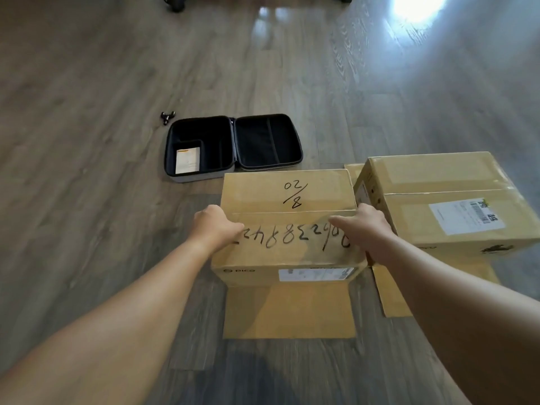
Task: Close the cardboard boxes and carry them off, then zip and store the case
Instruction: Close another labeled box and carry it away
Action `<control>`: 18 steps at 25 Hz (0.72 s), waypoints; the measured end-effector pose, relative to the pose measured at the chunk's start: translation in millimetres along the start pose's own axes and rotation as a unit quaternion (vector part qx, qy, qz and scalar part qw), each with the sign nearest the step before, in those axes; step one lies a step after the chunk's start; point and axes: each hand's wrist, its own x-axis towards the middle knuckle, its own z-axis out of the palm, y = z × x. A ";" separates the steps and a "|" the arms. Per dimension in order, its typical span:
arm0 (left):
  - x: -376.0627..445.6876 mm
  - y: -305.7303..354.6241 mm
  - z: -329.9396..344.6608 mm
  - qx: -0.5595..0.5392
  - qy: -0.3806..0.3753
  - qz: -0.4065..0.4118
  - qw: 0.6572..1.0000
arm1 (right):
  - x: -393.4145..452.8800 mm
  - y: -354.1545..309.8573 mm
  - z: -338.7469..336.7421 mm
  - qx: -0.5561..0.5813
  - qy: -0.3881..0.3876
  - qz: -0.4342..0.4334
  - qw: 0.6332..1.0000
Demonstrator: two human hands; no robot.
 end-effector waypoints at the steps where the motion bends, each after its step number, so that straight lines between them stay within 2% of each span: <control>1: 0.5 -7.2 -3.4 0.020 -0.004 -0.007 1.000 | -1.2 -1.7 3.8 0.019 -0.022 0.001 1.000; 2: 0.9 -15.1 -5.5 0.023 -0.026 -0.015 0.999 | -1.9 -2.3 7.6 0.025 -0.036 -0.005 0.999; 4: 0.0 -28.9 -7.8 -0.053 -0.089 -0.050 0.993 | -0.9 -4.6 14.3 0.019 -0.037 -0.030 0.999; 6: 1.9 -36.5 -6.8 -0.122 -0.096 -0.061 0.986 | -0.6 -10.7 18.7 0.020 -0.026 -0.052 0.998; 11: 6.4 -33.6 -26.7 -0.064 0.025 -0.028 0.997 | -1.2 -24.7 13.8 0.034 -0.007 -0.099 0.994; 15: 11.1 -30.1 -59.3 -0.084 0.105 0.007 0.991 | -5.3 -39.5 -2.1 0.067 -0.020 -0.151 0.986; 18: 11.1 -22.3 -74.0 -0.107 0.161 0.026 0.981 | -5.4 -54.6 -16.5 0.107 0.048 -0.209 0.971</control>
